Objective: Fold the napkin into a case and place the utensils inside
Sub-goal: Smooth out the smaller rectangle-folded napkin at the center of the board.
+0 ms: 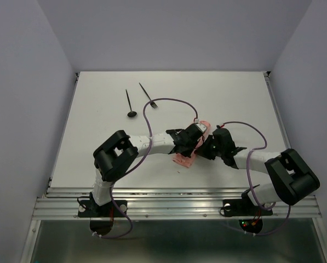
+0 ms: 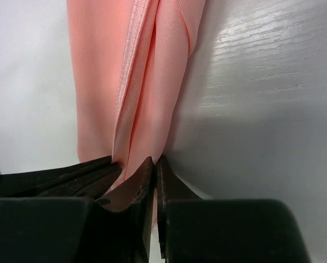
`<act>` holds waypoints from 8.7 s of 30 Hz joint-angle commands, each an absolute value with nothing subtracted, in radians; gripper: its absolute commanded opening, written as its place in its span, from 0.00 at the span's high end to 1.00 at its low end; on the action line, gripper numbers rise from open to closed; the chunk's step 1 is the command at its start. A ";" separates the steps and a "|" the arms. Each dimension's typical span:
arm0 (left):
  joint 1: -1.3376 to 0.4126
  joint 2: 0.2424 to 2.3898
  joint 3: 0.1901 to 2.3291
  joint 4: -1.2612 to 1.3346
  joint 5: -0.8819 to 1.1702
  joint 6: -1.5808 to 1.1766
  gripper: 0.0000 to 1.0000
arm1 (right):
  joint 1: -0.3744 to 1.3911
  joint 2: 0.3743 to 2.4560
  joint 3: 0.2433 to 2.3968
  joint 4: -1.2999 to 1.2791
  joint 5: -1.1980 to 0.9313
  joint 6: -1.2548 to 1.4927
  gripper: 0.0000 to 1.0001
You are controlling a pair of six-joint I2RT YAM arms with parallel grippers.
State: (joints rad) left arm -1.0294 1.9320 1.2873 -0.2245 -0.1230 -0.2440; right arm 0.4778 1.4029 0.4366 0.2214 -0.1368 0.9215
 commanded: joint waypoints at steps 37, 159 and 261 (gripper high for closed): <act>-0.931 1.898 1.318 -0.083 0.304 -0.313 1.00 | 0.472 1.394 0.426 0.278 -0.138 0.925 0.99; -0.913 1.868 1.025 0.098 0.416 -0.383 1.00 | 0.423 1.325 0.370 0.252 -0.176 1.005 0.58; -0.773 2.203 1.759 -0.143 0.423 -0.334 1.00 | 0.196 1.419 0.617 0.063 -0.206 0.790 0.39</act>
